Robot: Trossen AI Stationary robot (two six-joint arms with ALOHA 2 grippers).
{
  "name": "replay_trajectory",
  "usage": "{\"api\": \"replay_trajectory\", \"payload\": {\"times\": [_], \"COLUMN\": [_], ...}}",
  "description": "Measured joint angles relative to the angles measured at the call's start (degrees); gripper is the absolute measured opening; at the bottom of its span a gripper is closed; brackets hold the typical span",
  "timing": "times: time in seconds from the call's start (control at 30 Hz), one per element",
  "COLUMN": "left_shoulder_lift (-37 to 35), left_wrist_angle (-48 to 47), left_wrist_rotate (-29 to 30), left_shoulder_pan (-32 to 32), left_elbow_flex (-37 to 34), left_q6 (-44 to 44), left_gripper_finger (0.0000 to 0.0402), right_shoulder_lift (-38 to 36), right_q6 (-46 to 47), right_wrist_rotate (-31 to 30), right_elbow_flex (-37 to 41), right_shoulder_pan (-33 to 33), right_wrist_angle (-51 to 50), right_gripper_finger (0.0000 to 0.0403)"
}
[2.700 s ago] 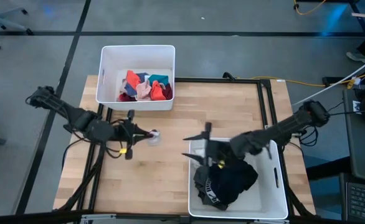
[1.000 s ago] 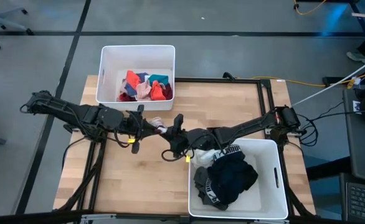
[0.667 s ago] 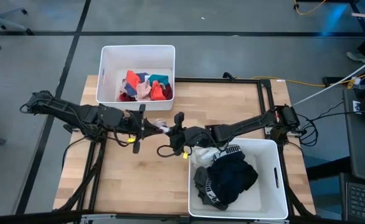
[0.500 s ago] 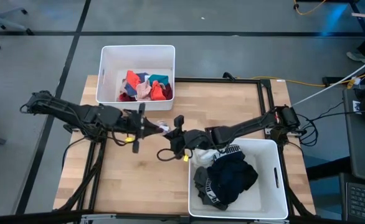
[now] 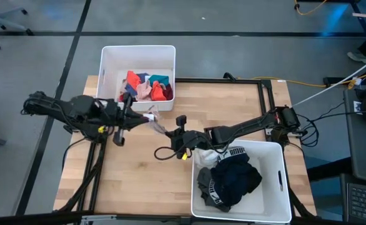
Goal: Sort clothes
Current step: Put the white striped sock into the top white bin
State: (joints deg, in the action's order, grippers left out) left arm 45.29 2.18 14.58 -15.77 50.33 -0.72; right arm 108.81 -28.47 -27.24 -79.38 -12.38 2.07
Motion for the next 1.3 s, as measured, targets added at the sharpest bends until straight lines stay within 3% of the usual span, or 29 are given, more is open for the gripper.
{"api": "replay_trajectory", "payload": {"times": [0.2,0.33,0.43,0.6,0.73,0.87,1.03,1.3], "left_shoulder_lift": [-0.53,-0.51,-0.56,-0.53,-0.53,-0.49,-0.19,1.71], "left_wrist_angle": [-9.13,-14.95,-16.78,-18.61,-19.77,-19.6,-24.39,-22.31], "left_wrist_rotate": [5.25,9.02,10.53,10.66,5.53,-2.42,-2.12,-1.59], "left_shoulder_pan": [0.0,0.04,0.07,0.04,-0.68,-1.9,-2.19,-1.32], "left_elbow_flex": [0.02,0.04,0.04,0.07,0.06,-1.37,-6.92,-15.84], "left_q6": [1.34,2.32,2.79,2.85,2.15,2.92,10.65,18.73], "left_gripper_finger": [0.0008,0.001,0.0011,0.0012,0.0012,0.0012,0.0013,0.0016], "right_shoulder_lift": [0.49,0.53,0.53,0.41,0.19,0.01,0.01,-0.02], "right_q6": [0.68,5.8,11.78,15.24,16.4,19.7,23.38,25.27], "right_wrist_rotate": [-0.22,0.26,1.24,2.14,-0.05,-2.76,-1.75,1.48], "right_elbow_flex": [-1.41,-4.66,-7.96,-14.2,-20.17,-23.49,-23.29,-19.17], "right_shoulder_pan": [-0.9,-1.95,-2.65,-4.4,-5.84,-5.58,-5.22,-5.23], "right_wrist_angle": [1.61,1.67,-0.55,-7.82,-18.33,-25.84,-30.15,-28.27], "right_gripper_finger": [0.0007,0.0024,0.0053,0.0135,0.0191,0.0217,0.022,0.0216]}}
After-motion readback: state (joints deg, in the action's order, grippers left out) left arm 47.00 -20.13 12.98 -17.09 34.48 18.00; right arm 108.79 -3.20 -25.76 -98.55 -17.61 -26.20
